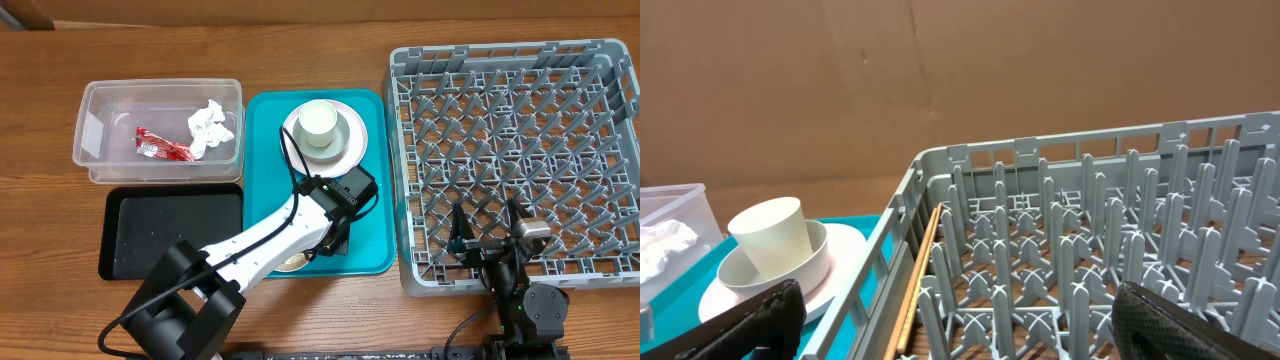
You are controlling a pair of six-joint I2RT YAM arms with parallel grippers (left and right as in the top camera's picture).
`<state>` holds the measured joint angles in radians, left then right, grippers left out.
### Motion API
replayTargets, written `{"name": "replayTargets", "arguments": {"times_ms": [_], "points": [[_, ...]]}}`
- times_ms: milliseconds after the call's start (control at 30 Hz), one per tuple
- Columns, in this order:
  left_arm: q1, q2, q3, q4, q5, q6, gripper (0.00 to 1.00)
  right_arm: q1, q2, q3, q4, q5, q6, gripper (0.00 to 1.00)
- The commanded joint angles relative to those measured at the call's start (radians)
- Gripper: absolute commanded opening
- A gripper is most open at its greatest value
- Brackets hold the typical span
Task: Sort waste into correct bins and load items into the dishwasher
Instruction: 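Reach the left gripper to the small food plate and grasp its rim, then lift the food plate with the left gripper over the black tray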
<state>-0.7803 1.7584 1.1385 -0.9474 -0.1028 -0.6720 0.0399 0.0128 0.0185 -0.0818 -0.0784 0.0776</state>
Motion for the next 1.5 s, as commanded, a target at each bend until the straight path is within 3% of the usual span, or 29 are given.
{"name": "replayTargets", "arguments": {"times_ms": [0,300,533,867,1167,1467], "points": [[-0.006,0.009,-0.006,0.003,-0.020,-0.013,0.13,-0.003,-0.010,-0.011,0.005,-0.002,-0.003,1.00],[-0.006,0.009,-0.024,0.016,-0.019,-0.013,0.12,-0.003,-0.010,-0.011,0.005,-0.002,-0.003,1.00],[-0.006,0.009,-0.034,0.023,-0.016,-0.013,0.04,-0.003,-0.010,-0.011,0.005,-0.002,-0.003,1.00],[-0.005,0.009,-0.027,0.022,-0.013,-0.013,0.04,-0.003,-0.010,-0.011,0.005,-0.002,-0.003,1.00],[0.029,0.007,0.115,-0.065,0.048,0.152,0.04,-0.003,-0.010,-0.011,0.005,-0.002,-0.003,1.00],[0.152,0.007,0.267,-0.229,0.041,0.224,0.04,-0.003,-0.010,-0.011,0.005,-0.002,-0.003,1.00]]}}
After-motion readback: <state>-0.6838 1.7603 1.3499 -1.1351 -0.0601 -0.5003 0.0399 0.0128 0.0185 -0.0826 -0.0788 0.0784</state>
